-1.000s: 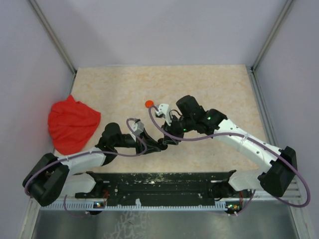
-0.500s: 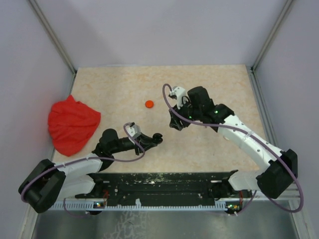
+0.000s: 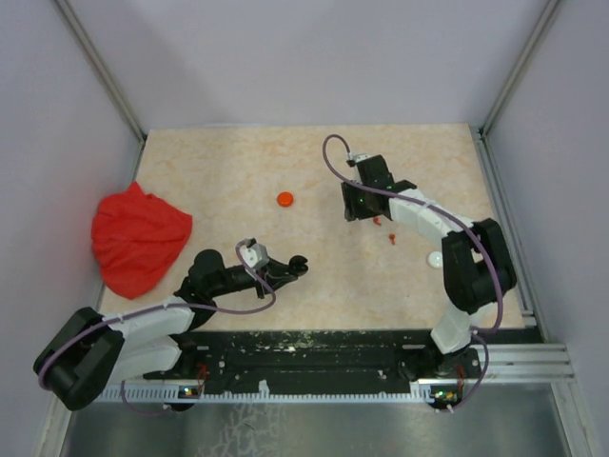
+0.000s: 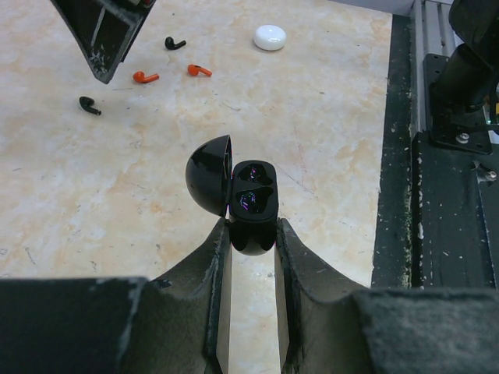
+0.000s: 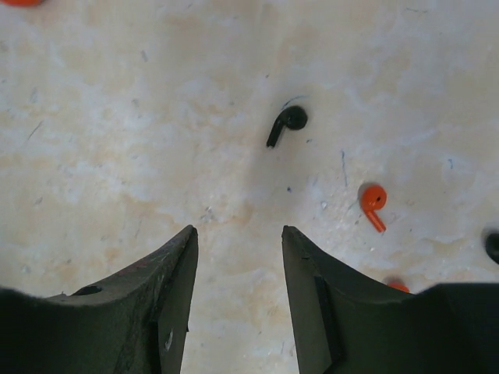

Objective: Insert the wireless bluetooth earbuds into the charging case
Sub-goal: Pick up the earbud from the center of the board, then place the earbud in the charging case.

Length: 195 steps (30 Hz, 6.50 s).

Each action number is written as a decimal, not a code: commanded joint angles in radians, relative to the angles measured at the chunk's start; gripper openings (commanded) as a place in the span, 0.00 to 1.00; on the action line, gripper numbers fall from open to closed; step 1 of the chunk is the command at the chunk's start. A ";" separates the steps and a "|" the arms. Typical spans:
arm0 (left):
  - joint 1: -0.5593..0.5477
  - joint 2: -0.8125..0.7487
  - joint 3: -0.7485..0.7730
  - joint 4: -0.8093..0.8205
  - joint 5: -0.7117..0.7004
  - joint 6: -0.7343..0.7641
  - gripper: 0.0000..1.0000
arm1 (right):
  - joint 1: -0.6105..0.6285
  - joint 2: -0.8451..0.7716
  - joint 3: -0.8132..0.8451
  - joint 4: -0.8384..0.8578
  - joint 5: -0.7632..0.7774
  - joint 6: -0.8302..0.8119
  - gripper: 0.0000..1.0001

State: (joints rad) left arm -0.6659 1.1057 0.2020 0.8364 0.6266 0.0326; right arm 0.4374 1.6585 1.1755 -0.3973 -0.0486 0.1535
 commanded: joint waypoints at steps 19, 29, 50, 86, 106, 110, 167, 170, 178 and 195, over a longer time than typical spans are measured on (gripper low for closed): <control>0.000 0.011 0.029 -0.063 0.010 0.067 0.01 | -0.046 0.361 0.267 0.080 0.146 0.129 0.34; -0.001 0.015 0.036 -0.069 0.021 0.069 0.01 | -0.046 0.377 0.266 0.070 0.123 0.136 0.26; 0.000 -0.044 0.021 -0.097 -0.028 0.073 0.01 | 0.100 0.145 0.021 -0.038 -0.004 -0.036 0.19; 0.000 -0.073 0.013 -0.110 -0.073 0.065 0.01 | 0.249 0.090 -0.063 -0.162 0.254 0.055 0.43; 0.000 -0.064 0.016 -0.108 -0.064 0.061 0.01 | 0.234 0.054 -0.106 -0.085 0.113 0.036 0.44; 0.001 -0.063 0.017 -0.109 -0.064 0.061 0.01 | 0.233 0.073 -0.106 -0.093 0.146 0.040 0.44; 0.000 -0.053 0.029 -0.129 -0.048 0.067 0.01 | 0.222 0.098 -0.075 -0.024 0.212 0.243 0.16; 0.001 -0.051 0.028 -0.126 -0.052 0.059 0.01 | 0.223 0.071 -0.074 -0.024 0.199 0.224 0.14; 0.022 -0.050 -0.034 0.046 -0.070 0.002 0.01 | 0.222 -0.105 -0.084 0.010 0.086 0.167 0.13; 0.115 0.092 -0.054 0.526 0.070 -0.204 0.01 | 0.244 -0.477 -0.113 0.254 -0.391 0.188 0.12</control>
State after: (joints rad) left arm -0.5579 1.1862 0.1333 1.1923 0.6456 -0.1101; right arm 0.6647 1.2709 1.0668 -0.2951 -0.2752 0.3176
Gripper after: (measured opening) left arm 0.287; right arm 0.182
